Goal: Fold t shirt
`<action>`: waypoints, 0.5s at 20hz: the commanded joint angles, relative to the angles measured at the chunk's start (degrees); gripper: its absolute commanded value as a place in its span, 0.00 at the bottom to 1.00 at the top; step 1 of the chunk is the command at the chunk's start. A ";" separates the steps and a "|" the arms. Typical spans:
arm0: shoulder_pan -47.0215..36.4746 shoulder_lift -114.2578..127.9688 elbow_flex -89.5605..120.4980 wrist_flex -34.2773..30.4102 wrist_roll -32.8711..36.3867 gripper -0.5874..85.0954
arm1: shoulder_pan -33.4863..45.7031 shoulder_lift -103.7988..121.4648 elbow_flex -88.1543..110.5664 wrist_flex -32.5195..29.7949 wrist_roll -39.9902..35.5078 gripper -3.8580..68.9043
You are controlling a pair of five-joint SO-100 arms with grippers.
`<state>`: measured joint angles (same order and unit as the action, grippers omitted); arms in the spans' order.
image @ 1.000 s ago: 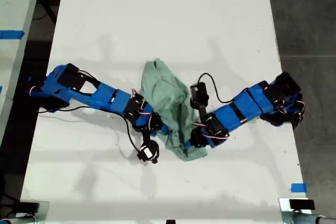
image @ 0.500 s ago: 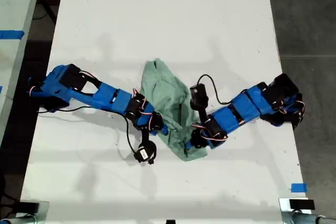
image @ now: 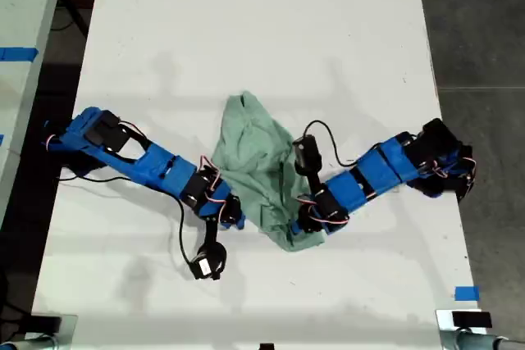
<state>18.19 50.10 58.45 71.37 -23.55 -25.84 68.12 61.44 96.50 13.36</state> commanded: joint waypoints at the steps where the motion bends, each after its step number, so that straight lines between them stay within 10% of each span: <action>1: 0.35 3.52 0.88 1.05 -4.22 0.20 | 2.20 0.88 -2.64 -0.70 -2.20 0.45; 3: -2.02 5.19 0.18 1.05 -5.01 0.22 | 2.99 0.44 -2.29 -0.97 -2.81 0.43; 7: -4.39 8.44 -0.53 0.18 -6.24 0.23 | 3.25 -2.46 1.05 -5.27 -2.02 0.07; 10: -5.54 11.25 -1.32 -2.11 -7.56 0.22 | 3.52 -3.96 0.18 -8.09 -2.81 0.08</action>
<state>14.33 55.72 59.24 70.66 -30.23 -22.68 64.07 62.67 90.09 11.25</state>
